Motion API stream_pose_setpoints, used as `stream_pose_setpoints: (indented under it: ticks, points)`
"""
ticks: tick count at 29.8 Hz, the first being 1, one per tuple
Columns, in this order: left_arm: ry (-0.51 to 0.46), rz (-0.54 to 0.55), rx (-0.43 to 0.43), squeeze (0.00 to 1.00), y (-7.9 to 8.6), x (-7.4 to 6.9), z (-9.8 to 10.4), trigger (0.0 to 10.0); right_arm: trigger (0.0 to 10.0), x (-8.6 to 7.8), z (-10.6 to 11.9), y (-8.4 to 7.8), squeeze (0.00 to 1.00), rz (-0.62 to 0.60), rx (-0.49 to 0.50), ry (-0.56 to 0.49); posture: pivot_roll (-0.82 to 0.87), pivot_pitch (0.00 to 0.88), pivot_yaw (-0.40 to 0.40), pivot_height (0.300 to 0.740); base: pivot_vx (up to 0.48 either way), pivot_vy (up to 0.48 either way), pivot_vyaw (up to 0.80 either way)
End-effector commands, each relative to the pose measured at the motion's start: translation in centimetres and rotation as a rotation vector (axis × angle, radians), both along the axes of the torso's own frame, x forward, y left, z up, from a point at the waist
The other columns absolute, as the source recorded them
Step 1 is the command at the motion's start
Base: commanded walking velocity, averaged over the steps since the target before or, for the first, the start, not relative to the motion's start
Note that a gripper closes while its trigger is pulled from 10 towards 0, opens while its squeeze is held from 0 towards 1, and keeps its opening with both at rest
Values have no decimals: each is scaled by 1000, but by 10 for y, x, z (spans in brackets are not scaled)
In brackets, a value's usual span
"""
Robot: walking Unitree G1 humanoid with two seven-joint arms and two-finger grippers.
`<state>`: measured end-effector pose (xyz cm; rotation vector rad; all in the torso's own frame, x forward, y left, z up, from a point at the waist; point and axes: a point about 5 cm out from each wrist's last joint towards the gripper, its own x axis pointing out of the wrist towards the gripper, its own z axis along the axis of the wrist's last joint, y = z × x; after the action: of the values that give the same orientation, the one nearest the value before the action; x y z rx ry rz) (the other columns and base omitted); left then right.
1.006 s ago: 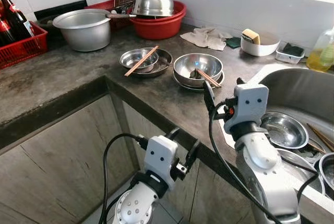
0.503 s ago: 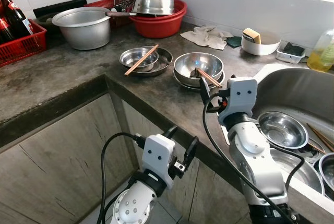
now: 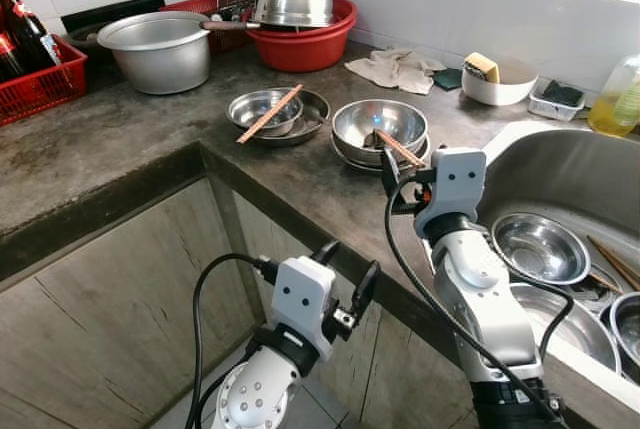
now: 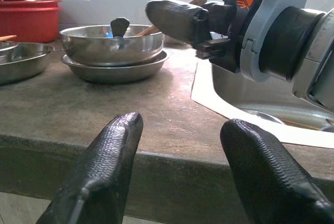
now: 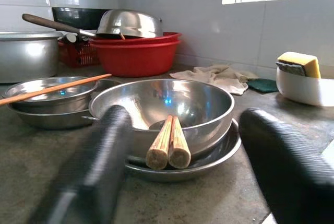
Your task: Kitchen organization
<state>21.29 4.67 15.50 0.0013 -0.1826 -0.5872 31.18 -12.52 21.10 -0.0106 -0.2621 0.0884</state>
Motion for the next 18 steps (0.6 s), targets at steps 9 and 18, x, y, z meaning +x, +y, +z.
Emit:
stream_pose_setpoints:
  ticks: [9,18]
  points:
    - [-22,11,-5,0,2,-2,4,10000,6392,5,4,2,0,6,11,-16,103,75,-7,740,0,0,0]
    - [-24,14,-3,0,3,-1,4,10000,6275,6,4,5,0,11,9,-20,104,70,-10,740,0,0,0]
